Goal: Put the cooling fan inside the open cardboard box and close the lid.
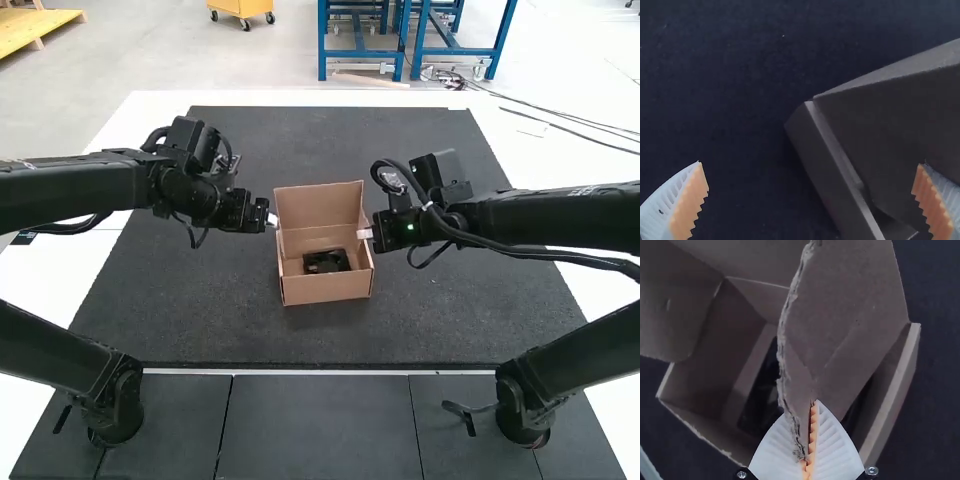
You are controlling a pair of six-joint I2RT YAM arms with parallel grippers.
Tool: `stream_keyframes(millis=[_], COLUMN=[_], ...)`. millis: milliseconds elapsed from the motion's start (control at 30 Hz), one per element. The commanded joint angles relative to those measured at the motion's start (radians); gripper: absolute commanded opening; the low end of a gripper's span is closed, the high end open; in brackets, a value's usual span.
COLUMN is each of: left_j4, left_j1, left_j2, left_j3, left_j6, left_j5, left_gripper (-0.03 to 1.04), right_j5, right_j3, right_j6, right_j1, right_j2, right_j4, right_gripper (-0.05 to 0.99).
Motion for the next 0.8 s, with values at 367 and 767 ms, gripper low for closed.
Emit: stream_keyframes(millis=[367,767], left_j4=[0.019,0.017], left_j1=[-0.015,-0.015], left_j2=[-0.056,-0.066], left_j3=[-0.038,-0.059], left_j6=[-0.006,-0.005], left_j5=[0.036,0.05], left_gripper=[0.97,0.97], right_j5=[-0.017,-0.022], right_j3=[-0.044,-0.07], right_j6=[0.003,-0.023], right_j1=[0.024,0.042], right_j2=[-0.024,-0.024], right_j4=[0.01,-0.018], right_gripper=[-0.02,-0.02])
